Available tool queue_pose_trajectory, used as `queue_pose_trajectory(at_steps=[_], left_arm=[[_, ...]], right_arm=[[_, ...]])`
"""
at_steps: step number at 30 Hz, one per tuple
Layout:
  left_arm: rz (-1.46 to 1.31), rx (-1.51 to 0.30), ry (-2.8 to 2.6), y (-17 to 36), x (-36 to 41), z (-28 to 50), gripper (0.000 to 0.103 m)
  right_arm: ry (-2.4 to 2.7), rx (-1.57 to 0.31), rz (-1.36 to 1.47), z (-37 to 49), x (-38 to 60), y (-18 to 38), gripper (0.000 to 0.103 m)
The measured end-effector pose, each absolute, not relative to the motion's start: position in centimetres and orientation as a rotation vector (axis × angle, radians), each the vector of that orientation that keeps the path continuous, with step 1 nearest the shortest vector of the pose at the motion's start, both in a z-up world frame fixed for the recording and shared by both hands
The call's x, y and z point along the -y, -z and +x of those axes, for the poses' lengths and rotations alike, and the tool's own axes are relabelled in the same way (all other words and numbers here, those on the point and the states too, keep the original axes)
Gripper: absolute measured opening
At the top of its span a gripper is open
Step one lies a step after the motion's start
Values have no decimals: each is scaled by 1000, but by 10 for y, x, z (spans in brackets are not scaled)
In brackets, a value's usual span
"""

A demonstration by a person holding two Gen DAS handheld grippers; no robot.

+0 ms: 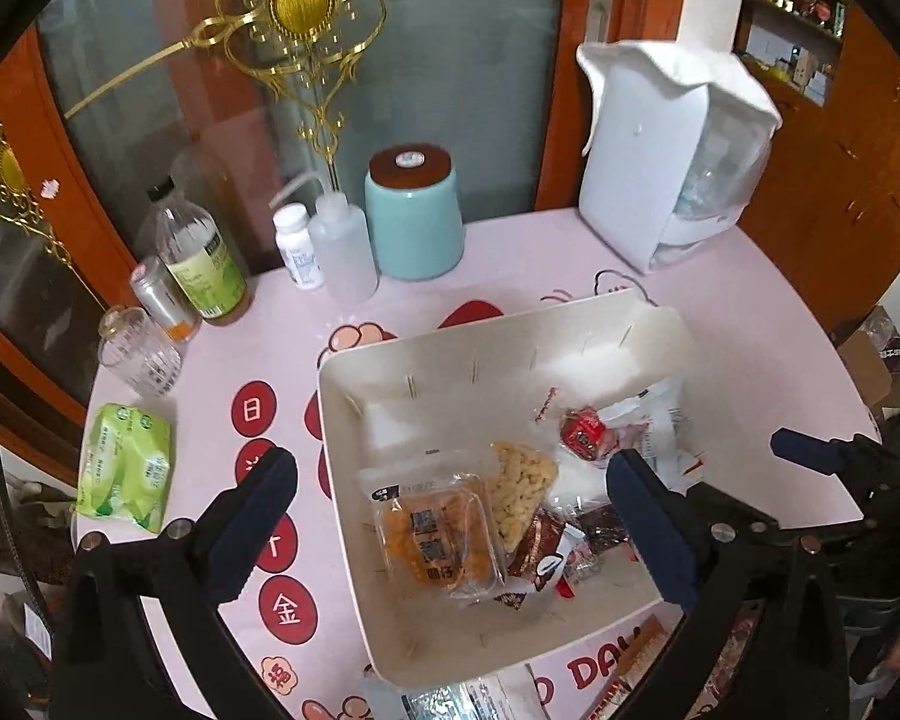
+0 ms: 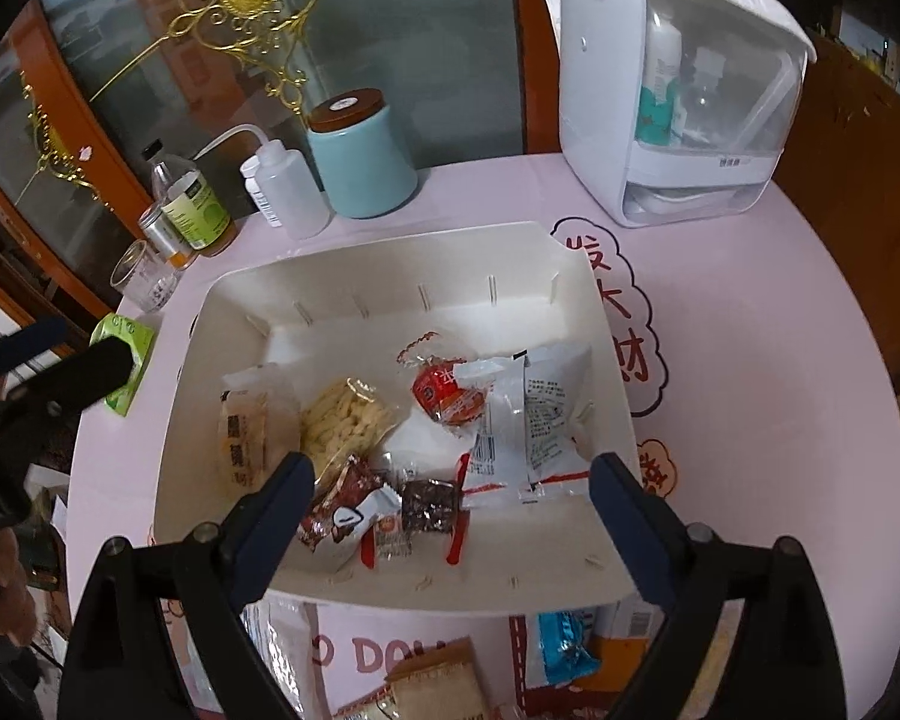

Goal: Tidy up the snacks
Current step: 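Move both tools out of the tray over the remaining snacks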

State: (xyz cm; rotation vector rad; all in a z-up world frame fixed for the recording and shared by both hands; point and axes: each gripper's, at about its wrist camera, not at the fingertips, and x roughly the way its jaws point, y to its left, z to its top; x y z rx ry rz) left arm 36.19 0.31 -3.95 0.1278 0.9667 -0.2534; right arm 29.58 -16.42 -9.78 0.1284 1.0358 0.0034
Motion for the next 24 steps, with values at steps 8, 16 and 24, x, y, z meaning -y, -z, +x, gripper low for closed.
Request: queue_pose_trajectory(at_steps=[8, 16, 24], left_arm=[[89, -927, 262, 9, -21, 323, 103], [83, -898, 286, -13, -34, 278, 103], [79, -881, 276, -28, -43, 228, 103]], right_arm=[[-2, -1000, 114, 257, 160, 74, 94], [-32, -986, 125, 211, 157, 54, 94], [-120, -936, 113, 163, 143, 37, 94]])
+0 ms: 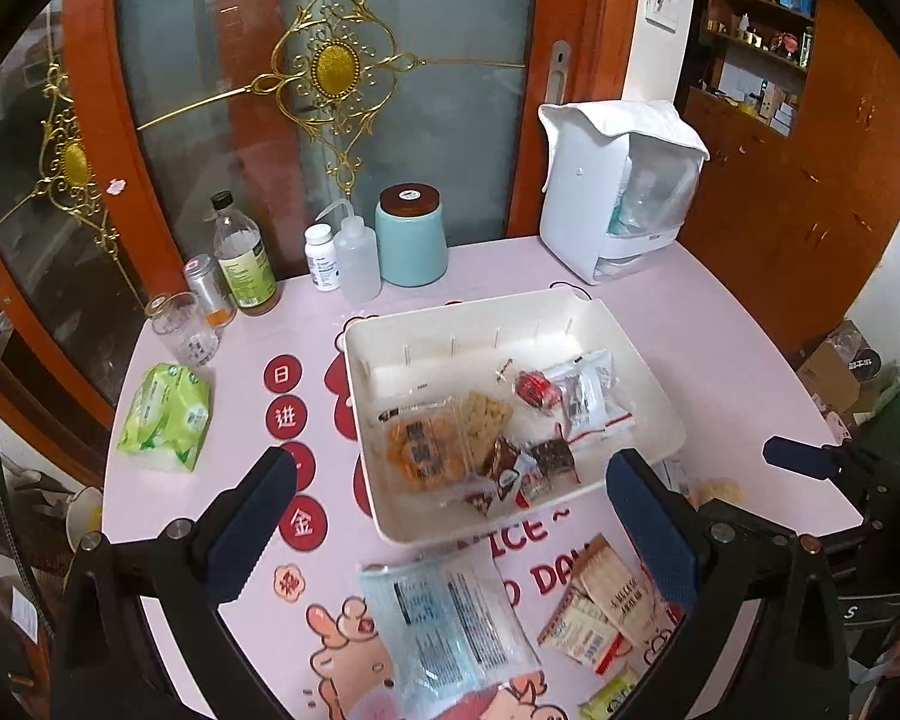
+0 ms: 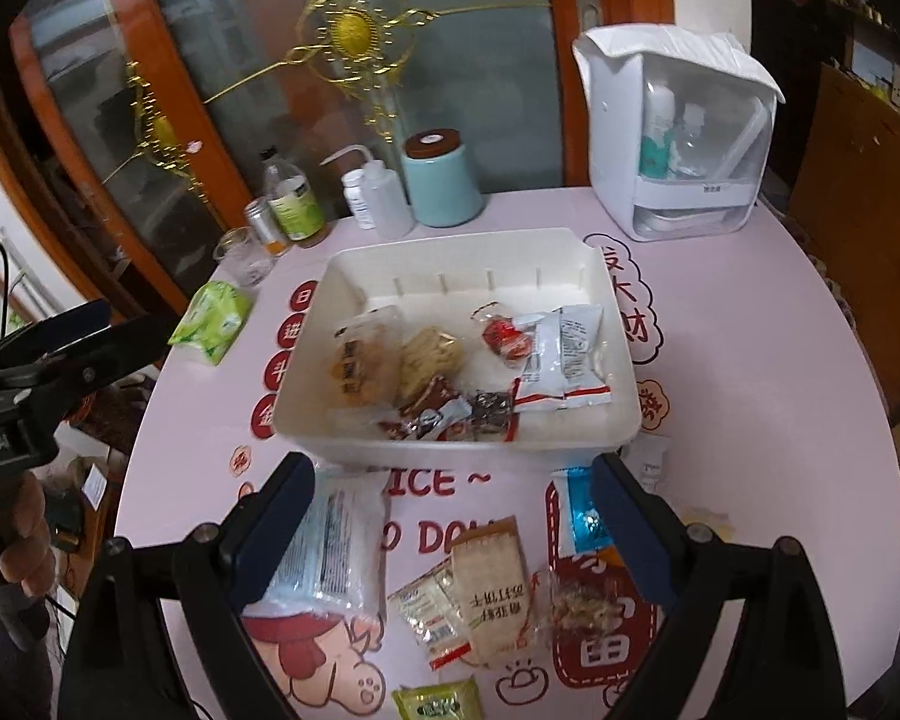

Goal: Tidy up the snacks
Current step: 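Move both tools out of the tray over the remaining snacks, then grasp the blue-white packet with left tool while right tool grasps green pastry packet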

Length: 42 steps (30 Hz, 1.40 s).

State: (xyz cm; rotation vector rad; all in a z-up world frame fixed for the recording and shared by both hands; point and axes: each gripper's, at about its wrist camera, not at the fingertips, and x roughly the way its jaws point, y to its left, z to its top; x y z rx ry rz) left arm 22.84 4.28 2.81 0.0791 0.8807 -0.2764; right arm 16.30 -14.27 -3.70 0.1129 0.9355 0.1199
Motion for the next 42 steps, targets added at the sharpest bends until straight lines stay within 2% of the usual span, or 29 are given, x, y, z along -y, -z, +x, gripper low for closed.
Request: queue_pose_trajectory(at_steps=[12, 26, 31, 38, 42], left_arm=[[41, -911, 180, -17, -49, 168, 103], [49, -1093, 99, 79, -35, 138, 103], [55, -1175, 65, 121, -34, 140, 103], [65, -1263, 43, 167, -31, 148, 103], [56, -1302, 33, 187, -28, 156, 103]], right_arm=[[-264, -903, 60, 116, 141, 58, 94], [-480, -981, -289, 36, 118, 152, 93], [-596, -974, -371, 19, 112, 179, 81], [-733, -973, -549, 13, 102, 214, 79], [-802, -939, -703, 8, 91, 230, 72]])
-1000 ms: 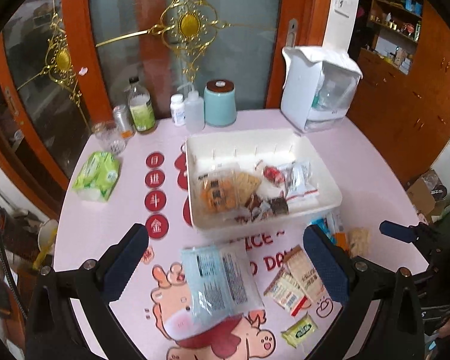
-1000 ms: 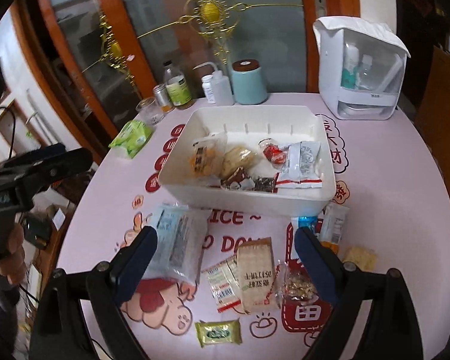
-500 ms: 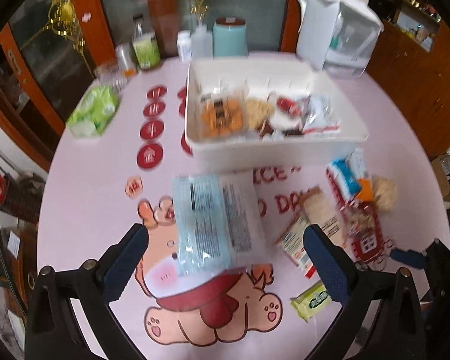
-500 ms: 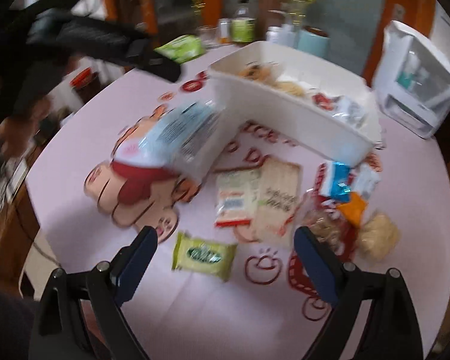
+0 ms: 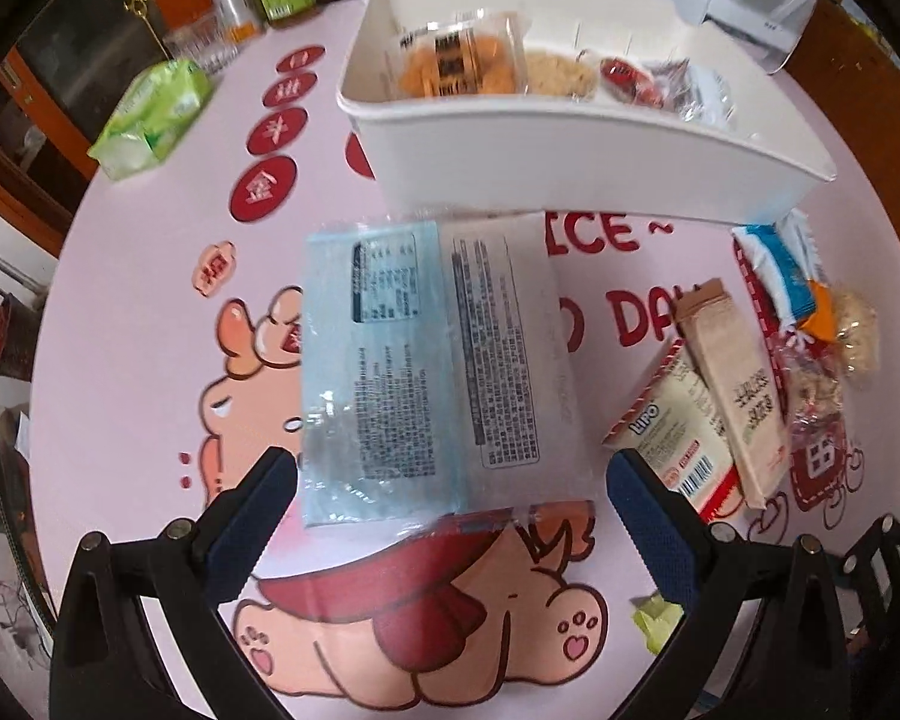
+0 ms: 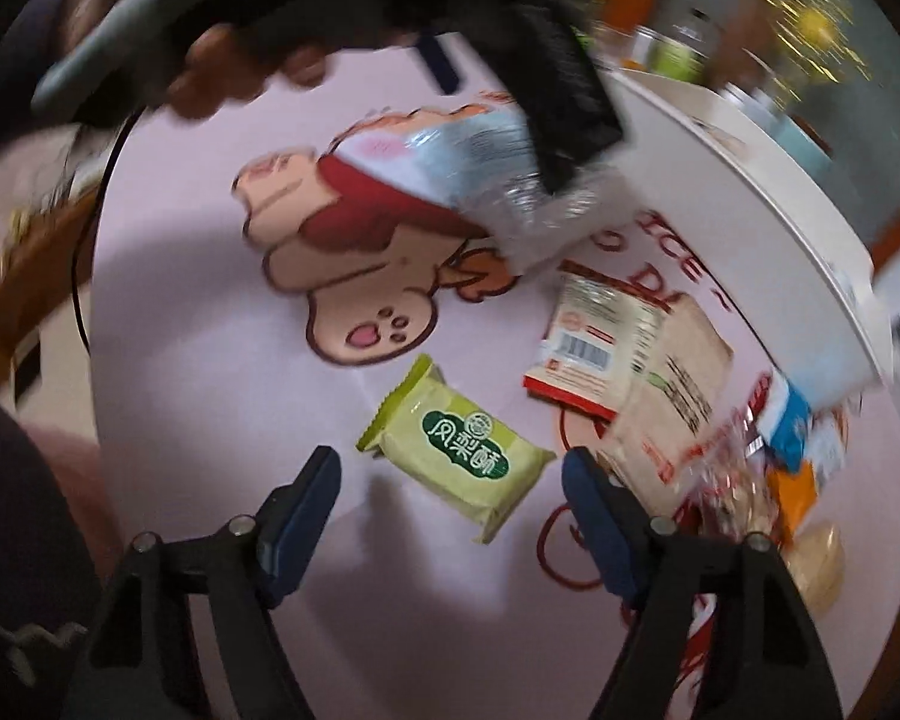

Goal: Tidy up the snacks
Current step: 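Grasp the blue-white packet with left tool while right tool grasps green pastry packet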

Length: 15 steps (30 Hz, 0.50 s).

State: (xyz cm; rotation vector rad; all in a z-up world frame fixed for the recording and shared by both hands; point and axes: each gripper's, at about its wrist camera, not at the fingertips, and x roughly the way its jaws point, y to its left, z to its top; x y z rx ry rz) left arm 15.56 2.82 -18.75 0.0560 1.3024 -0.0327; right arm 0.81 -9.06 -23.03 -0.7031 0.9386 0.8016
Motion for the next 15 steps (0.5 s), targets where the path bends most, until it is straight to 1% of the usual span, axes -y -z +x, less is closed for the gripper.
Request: queue_pose_trajectory(at_steps=[1, 4, 7, 8, 10, 12, 15], left_arm=[[50, -1312, 31, 192, -27, 158, 103], [31, -1338, 33, 204, -24, 166, 103], [20, -1359, 22, 213, -21, 175, 103], [15, -1364, 22, 215, -20, 178, 103], [11, -1372, 16, 219, -20, 183, 103], [15, -1376, 2, 222, -19, 187, 103], [22, -1380, -22, 226, -19, 193, 103]], right_arm=[[-808, -936, -742, 9, 88, 235, 70], [-830, -940, -815, 14, 83, 248, 68], [-885, -974, -794, 26, 83, 248, 66], [-897, -988, -785, 29, 83, 248, 64], [-923, -1007, -769, 32, 83, 248, 56], [-935, -1017, -749, 33, 84, 247, 51], [-917, -1021, -724, 34, 84, 247, 50]])
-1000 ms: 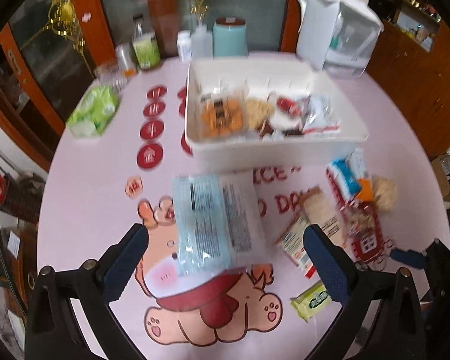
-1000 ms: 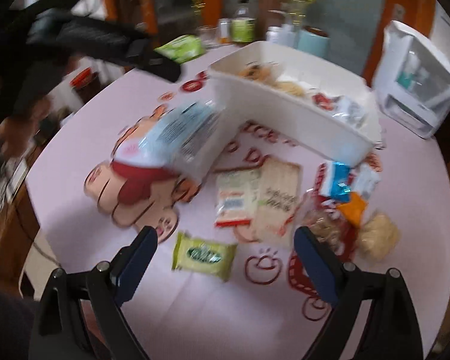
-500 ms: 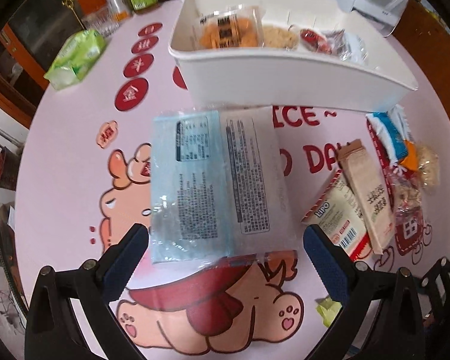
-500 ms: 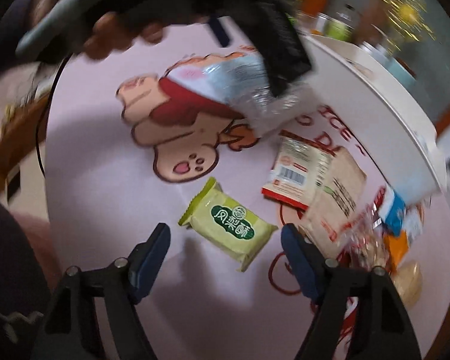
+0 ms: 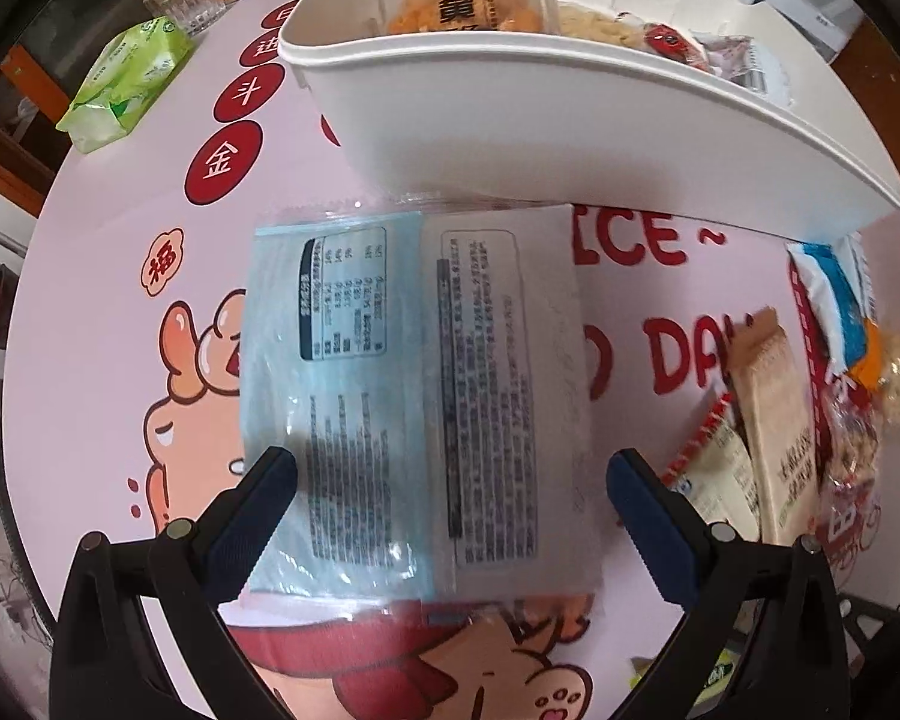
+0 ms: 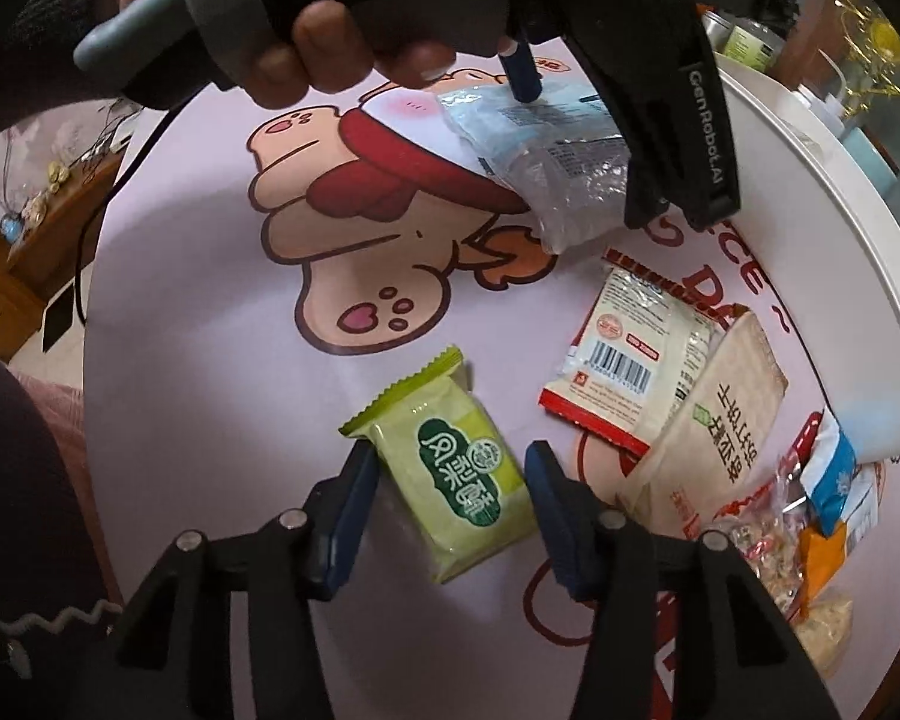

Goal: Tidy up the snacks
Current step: 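Grasp the blue-white packet with left tool while right tool grasps green pastry packet, then carry both packets into the white tray and open both tools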

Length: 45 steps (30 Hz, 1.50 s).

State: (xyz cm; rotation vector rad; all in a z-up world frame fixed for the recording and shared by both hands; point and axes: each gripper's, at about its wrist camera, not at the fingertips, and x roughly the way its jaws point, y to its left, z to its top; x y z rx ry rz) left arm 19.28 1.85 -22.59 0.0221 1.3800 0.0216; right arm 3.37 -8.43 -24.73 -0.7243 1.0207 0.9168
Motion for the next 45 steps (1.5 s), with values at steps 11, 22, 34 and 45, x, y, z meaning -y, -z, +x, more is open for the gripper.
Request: queue_pose_trajectory(at_steps=[11, 22, 34, 45], left_arm=[[29, -1394, -131, 238, -28, 209, 103], [37, -1435, -93, 243, -25, 213, 103], [70, -1406, -31, 238, -31, 205, 88], [-10, -1368, 48, 205, -42, 182, 55]], right_arm=[[-838, -1043, -587, 43, 94, 244, 48], [-806, -1057, -545, 41, 94, 245, 48], [-786, -1084, -486, 36, 93, 244, 47], [-728, -1075, -376, 38, 96, 227, 47]])
